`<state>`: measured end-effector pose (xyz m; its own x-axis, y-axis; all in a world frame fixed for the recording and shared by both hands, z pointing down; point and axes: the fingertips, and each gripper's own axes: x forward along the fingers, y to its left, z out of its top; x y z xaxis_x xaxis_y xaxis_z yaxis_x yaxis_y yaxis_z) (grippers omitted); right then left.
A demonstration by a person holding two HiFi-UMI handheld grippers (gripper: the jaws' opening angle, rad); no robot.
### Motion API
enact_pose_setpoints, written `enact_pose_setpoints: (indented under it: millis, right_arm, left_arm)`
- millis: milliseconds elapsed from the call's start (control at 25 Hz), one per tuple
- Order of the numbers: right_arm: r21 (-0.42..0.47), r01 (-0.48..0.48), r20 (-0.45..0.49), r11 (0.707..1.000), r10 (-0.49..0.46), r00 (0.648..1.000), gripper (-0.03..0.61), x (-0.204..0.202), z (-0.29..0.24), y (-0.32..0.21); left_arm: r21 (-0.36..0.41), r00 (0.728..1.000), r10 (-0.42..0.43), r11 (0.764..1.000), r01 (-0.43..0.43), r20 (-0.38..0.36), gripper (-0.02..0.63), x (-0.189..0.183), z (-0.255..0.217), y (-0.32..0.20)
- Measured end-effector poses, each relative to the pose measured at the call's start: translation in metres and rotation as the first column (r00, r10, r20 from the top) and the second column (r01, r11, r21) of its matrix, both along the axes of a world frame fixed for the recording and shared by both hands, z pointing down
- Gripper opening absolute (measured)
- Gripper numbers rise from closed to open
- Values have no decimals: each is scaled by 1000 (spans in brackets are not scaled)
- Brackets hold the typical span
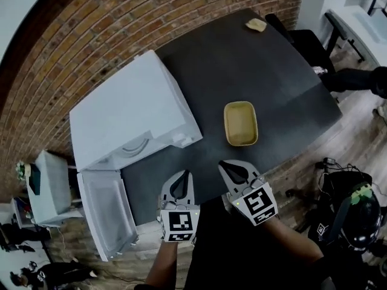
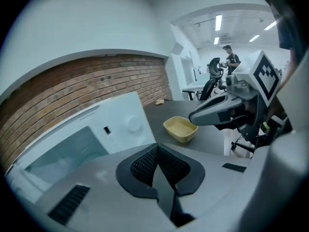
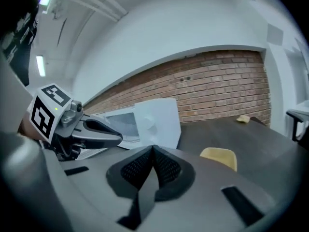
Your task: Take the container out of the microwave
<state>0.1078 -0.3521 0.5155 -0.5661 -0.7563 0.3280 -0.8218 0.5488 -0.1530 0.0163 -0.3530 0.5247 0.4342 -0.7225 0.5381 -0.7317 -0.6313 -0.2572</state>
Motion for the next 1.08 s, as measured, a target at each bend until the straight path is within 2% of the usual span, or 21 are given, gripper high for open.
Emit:
enact_pose_setpoints:
  millis: [80, 200, 280, 400, 640, 840, 1080]
  right_arm:
    - [8, 94, 17, 996, -95, 995, 63, -31, -3, 1]
    - [9, 218, 35, 976, -218, 975, 63, -68, 0, 8]
    - [12, 266, 56, 964, -267, 962, 63, -90, -1, 14]
    - [14, 293, 75, 956, -293, 953, 63, -107, -3, 22]
    - [-8, 281, 101, 960, -279, 955, 63, -104, -1, 27]
    - [-19, 244, 65, 970, -242, 968, 63, -95, 5, 31]
    - [-39, 245, 18, 969, -244, 970, 63, -107, 10, 49]
  left_arm:
    - [-19, 995, -102, 995, 101, -9, 9, -31, -2, 7]
    - [-60, 967, -248, 968, 244, -59, 9, -62, -2, 25]
    - [-57, 958, -286, 957, 283, -40, 9, -74, -5, 35]
    - [-48, 958, -286, 957, 286, 8, 9, -85, -13, 41]
    - [-58, 947, -321, 945, 322, 21, 9, -97, -22, 42]
    - [-59, 952, -305, 951, 303, -20, 9, -95, -20, 42]
    - [-66, 953, -298, 953, 294, -52, 9, -105, -15, 58]
